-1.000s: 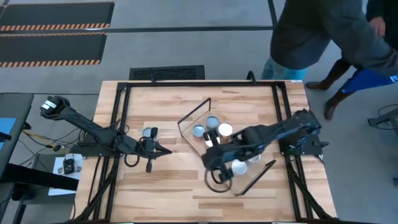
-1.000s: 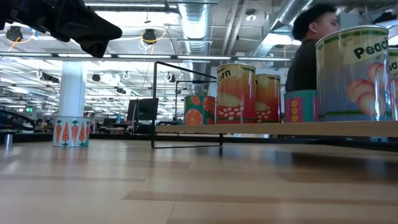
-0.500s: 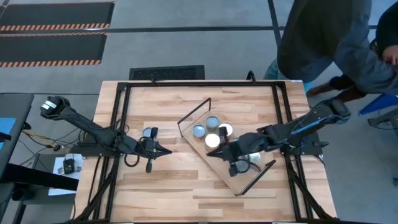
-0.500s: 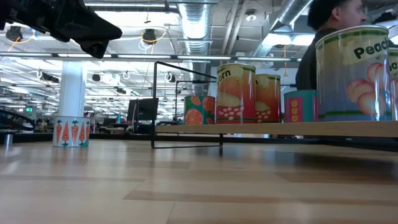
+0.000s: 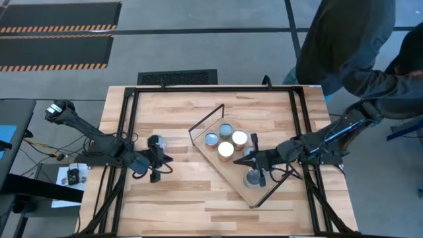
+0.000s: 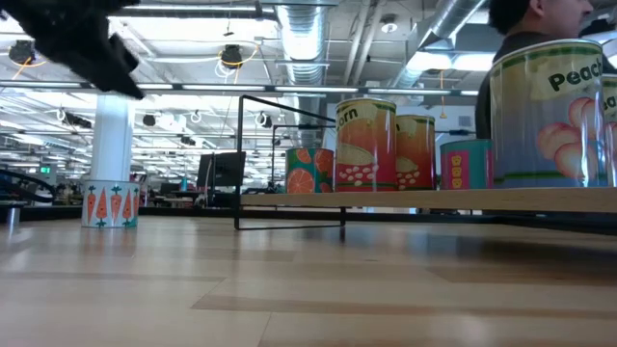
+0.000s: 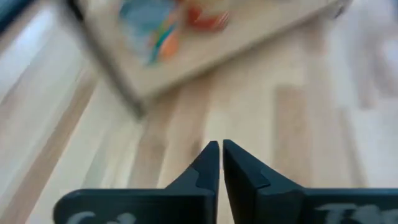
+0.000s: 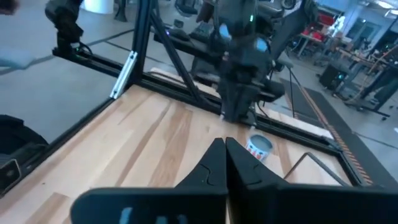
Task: Pick and place cans onto a shelf
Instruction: Put the small canned carrots on the shelf aligned with the other small canned corn
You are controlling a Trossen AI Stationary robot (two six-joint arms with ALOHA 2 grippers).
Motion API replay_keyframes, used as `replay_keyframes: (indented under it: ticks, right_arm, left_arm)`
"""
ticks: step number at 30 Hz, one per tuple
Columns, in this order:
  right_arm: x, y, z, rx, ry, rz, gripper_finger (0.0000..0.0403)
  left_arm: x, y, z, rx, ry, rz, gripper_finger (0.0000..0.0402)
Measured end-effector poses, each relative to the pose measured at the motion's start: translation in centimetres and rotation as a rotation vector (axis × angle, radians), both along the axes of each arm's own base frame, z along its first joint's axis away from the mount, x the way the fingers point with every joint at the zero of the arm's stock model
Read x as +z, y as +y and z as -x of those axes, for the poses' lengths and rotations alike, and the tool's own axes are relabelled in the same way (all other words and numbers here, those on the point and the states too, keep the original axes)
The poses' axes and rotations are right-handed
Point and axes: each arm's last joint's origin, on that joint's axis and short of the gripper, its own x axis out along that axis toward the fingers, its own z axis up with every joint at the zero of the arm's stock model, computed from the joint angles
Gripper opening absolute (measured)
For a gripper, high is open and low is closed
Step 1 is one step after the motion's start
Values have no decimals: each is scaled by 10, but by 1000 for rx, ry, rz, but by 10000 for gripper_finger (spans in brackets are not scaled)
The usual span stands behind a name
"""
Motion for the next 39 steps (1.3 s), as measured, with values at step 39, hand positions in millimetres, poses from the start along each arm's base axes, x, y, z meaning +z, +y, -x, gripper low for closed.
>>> replay_keyframes:
  ticks: [39]
  right_arm:
    - [-3, 17, 7, -12, 1, 53, 5]
  left_arm:
    - [-64, 10, -15, 173, 410, -130, 9]
